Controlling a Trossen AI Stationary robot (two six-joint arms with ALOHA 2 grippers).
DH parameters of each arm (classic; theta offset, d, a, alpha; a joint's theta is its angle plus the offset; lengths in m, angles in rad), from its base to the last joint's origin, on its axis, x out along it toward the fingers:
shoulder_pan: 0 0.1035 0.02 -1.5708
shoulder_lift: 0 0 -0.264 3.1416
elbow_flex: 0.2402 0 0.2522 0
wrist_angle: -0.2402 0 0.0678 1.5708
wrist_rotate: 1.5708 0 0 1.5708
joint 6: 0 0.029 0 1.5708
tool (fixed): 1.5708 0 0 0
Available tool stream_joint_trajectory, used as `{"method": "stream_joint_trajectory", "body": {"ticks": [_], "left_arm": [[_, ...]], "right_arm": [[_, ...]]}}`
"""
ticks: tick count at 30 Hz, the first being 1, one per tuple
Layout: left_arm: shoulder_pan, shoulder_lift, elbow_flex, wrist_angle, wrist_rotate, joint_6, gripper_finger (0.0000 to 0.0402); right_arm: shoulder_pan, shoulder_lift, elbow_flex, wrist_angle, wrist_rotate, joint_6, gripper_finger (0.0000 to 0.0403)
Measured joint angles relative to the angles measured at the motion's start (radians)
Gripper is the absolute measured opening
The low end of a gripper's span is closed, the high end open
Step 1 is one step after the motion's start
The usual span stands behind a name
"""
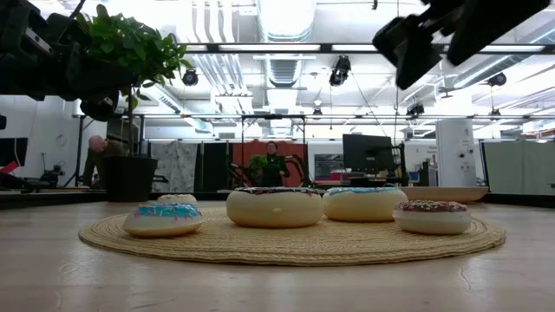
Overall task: Pick & Place donuts
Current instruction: Put the small brown donut on the gray plate
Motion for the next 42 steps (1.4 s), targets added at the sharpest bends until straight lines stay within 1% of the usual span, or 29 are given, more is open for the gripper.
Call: {"method": "stream_joint_trajectory", "body": {"ticks": [5,9,19,24,29,42], "left_arm": [[0.0,0.0,0.0,0.0,0.0,0.0,0.0],[0.0,0.0,0.0,0.0,0.0,0.0,0.0],[0.0,0.0,0.0,0.0,0.0,0.0,0.0],[0.0,0.0,0.0,0.0,0.0,0.0,0.0],[0.0,0.0,0.0,0.0,0.0,0.0,0.0],[0.0,0.0,0.0,0.0,0.0,0.0,0.0]], "right_arm": [[0.048,0.0,0.0,0.034,-0.001,-0.016,0.026],[0.064,0.017,0.021,0.035,-0.001,-0.016,0.0264],[0.067,0.121,0.144,0.016,0.0,-0.018,0.0261],[0.067,0.181,0.18,-0.03,0.0,-0.018,0.0264],[0.066,0.228,0.184,-0.036,-0.001,-0.019,0.0267],[0.066,0.322,0.173,-0.036,-0.002,-0.035,0.026]]}}
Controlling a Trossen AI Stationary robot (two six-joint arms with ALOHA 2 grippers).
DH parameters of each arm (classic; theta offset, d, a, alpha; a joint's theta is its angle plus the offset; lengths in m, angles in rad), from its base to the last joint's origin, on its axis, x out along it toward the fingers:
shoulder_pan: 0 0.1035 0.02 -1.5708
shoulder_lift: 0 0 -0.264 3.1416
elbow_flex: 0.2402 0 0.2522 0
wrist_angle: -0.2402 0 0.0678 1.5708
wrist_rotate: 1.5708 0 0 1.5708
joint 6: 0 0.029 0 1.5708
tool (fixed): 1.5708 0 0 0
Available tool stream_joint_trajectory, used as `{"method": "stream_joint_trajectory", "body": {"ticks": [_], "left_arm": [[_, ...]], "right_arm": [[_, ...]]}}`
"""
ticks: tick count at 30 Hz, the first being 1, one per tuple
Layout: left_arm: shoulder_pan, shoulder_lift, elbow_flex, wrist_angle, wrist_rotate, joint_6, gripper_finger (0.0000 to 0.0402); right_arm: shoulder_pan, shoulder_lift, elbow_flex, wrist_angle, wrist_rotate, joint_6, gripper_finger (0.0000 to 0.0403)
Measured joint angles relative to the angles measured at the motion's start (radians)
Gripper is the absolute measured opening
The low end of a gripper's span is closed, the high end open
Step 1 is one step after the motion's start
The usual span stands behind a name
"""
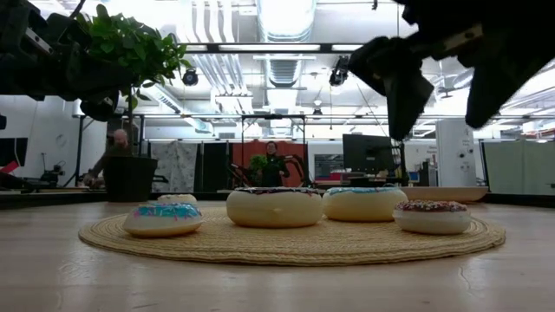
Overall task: Pick & Place donuts
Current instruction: Put the small brown donut on the gray plate
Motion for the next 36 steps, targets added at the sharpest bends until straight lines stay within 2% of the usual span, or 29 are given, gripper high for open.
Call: {"method": "stream_joint_trajectory", "body": {"ticks": [18,36], "left_arm": [[0.0,0.0,0.0,0.002,0.0,0.0,0.0],[0.0,0.0,0.0,0.002,0.0,0.0,0.0]], "right_arm": [[-0.007,-0.002,-0.089,0.047,0.002,-0.017,0.027],[-0.019,-0.004,-0.059,0.071,0.004,-0.036,0.027]]}}
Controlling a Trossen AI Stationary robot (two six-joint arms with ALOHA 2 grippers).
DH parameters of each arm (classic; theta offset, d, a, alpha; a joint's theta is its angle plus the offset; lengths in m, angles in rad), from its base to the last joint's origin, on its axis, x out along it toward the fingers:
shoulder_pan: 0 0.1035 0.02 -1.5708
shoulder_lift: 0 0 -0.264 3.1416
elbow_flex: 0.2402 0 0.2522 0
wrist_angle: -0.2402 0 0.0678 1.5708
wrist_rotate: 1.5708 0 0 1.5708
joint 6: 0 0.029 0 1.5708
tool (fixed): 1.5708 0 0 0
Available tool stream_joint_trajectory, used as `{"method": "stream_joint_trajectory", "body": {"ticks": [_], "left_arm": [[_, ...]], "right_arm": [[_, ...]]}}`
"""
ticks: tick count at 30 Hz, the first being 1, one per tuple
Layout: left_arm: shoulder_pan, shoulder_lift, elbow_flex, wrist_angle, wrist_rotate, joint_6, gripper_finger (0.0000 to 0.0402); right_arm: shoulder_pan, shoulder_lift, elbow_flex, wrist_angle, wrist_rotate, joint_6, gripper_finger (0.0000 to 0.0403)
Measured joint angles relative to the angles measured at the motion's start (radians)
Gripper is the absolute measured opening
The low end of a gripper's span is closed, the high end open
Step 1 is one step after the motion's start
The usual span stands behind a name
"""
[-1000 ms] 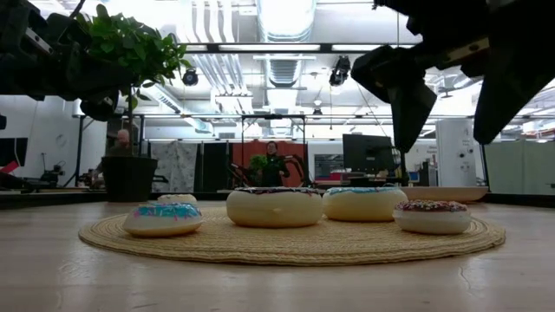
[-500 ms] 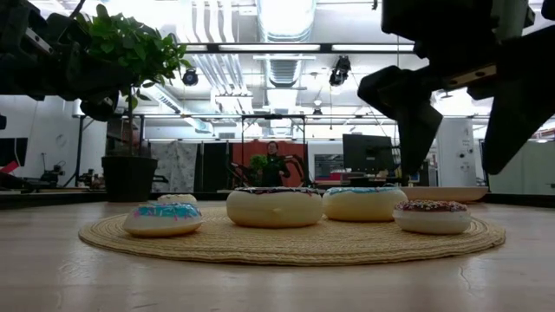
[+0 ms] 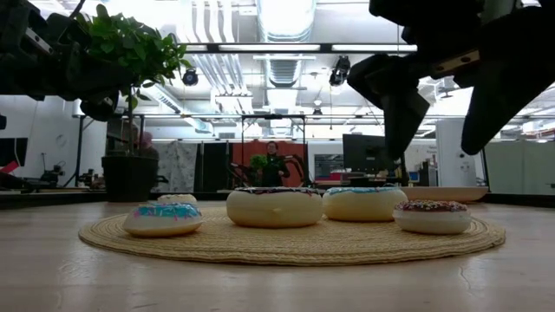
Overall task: Pick & Place donuts
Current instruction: Put the small brown donut on the gray plate
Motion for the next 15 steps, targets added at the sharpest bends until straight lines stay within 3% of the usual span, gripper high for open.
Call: {"method": "stream_joint_trajectory", "body": {"ticks": [15], "left_arm": [[0.0,0.0,0.0,0.0,0.001,0.0,0.0]], "right_arm": [[-0.026,0.057,0.0,-0.017,-0.003,0.0,0.0267]]}}
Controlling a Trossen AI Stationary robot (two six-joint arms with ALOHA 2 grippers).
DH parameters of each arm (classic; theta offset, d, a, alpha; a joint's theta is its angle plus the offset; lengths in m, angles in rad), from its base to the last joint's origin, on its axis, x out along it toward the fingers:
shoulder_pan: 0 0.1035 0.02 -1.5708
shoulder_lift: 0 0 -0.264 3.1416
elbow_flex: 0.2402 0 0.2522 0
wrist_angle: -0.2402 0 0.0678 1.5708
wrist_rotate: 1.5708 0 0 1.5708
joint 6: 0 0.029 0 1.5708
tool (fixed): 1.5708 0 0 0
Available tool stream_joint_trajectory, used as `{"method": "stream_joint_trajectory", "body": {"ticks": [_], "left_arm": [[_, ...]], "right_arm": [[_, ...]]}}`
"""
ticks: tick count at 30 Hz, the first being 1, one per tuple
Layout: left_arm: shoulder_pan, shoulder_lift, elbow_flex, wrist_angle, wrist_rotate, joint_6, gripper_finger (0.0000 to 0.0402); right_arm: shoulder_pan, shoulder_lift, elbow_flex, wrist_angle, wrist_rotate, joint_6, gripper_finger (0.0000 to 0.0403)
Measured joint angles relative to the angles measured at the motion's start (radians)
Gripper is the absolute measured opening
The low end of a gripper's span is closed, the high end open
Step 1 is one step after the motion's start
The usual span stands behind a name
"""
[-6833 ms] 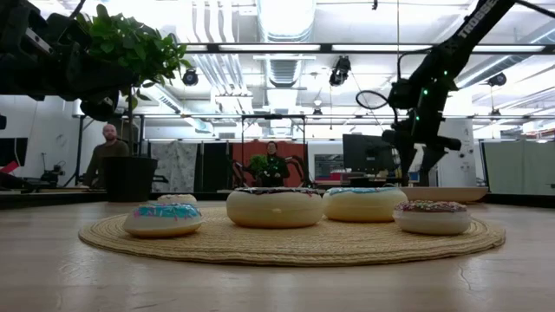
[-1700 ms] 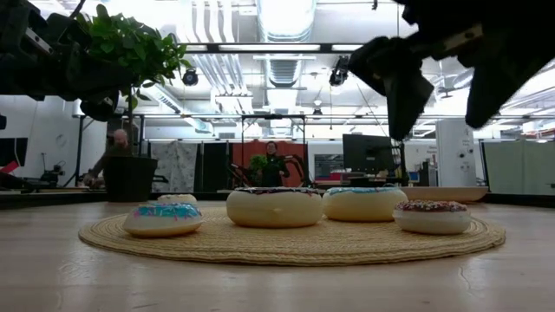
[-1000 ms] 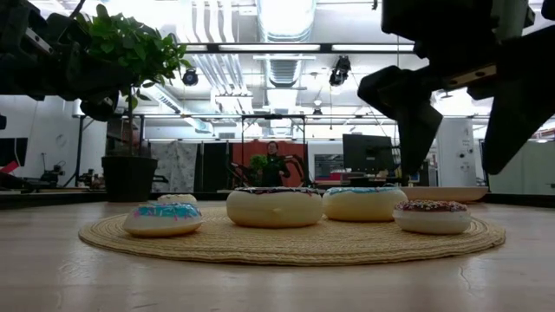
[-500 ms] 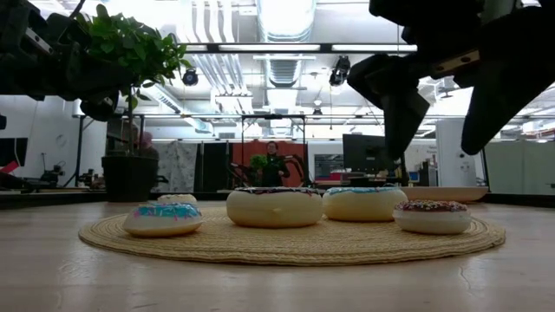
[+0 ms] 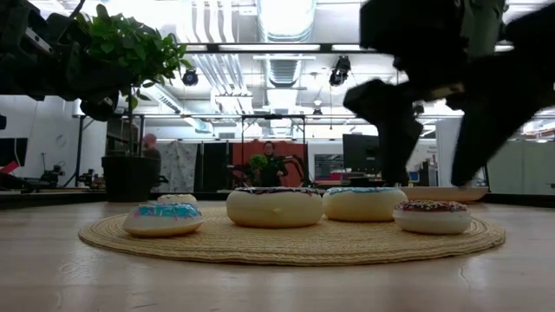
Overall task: Pick & Place donuts
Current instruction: Put the small brown donut on the gray plate
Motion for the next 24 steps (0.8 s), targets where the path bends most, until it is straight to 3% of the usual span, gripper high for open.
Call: {"method": "stream_joint_trajectory", "body": {"ticks": [24], "left_arm": [[0.0,0.0,0.0,-0.001,0.0,0.0,0.0]], "right_arm": [[0.035,0.008,0.003,0.015,-0.007,0.004,0.0278]]}}
